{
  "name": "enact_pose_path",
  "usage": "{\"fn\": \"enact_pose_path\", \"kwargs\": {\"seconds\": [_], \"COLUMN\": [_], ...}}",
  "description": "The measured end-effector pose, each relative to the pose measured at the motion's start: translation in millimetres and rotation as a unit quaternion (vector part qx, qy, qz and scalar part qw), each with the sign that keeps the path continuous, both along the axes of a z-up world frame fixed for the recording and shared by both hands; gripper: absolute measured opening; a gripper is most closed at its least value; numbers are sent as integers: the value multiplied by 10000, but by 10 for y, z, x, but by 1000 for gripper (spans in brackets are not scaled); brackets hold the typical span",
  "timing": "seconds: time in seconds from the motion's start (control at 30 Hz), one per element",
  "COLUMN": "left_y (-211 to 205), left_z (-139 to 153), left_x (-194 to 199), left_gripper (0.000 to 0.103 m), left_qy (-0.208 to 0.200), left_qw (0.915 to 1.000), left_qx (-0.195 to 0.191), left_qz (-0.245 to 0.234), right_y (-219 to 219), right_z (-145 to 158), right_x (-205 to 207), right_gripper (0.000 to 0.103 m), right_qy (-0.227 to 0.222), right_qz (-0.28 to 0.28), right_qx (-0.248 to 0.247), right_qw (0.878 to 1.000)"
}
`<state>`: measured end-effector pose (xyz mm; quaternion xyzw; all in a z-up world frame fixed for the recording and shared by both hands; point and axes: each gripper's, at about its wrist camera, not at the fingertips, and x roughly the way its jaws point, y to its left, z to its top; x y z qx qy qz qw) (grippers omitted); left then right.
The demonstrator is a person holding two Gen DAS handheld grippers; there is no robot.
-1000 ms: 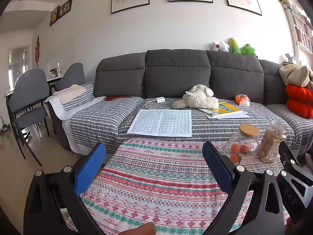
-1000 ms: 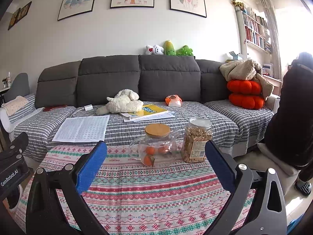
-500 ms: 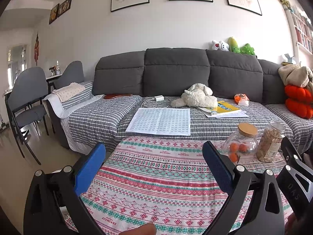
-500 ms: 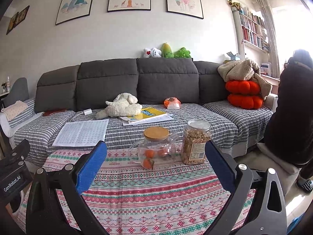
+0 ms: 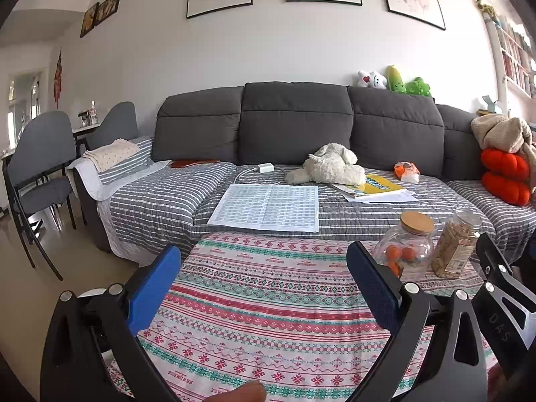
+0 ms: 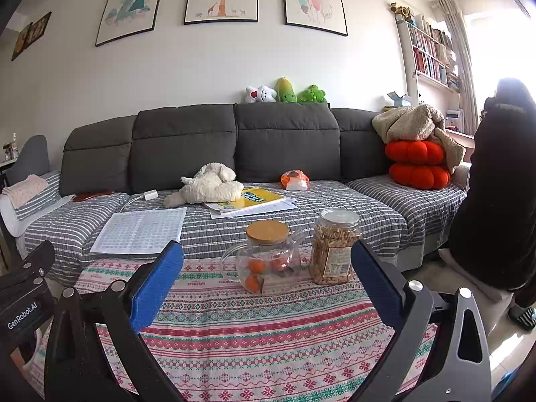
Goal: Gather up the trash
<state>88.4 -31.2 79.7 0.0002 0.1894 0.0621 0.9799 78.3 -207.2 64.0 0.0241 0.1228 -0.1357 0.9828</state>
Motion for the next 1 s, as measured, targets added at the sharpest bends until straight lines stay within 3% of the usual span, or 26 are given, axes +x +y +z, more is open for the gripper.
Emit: {"fn": "enact_pose_path", "kwargs": {"seconds": [1.0], "left_y": [32], "left_z": [-17], "left_x": [38], "left_gripper": [96], "left_qy": [126], "left_qw": [9997], "left_qx": [-178], "left_qz": [-52], "right_y": [28], "right_z": [23], "right_x": [-41], "right_gripper": [96], "right_qy": [-126], "right_qz": [-41], "right_qx": [2], "right_qw": [9999]}}
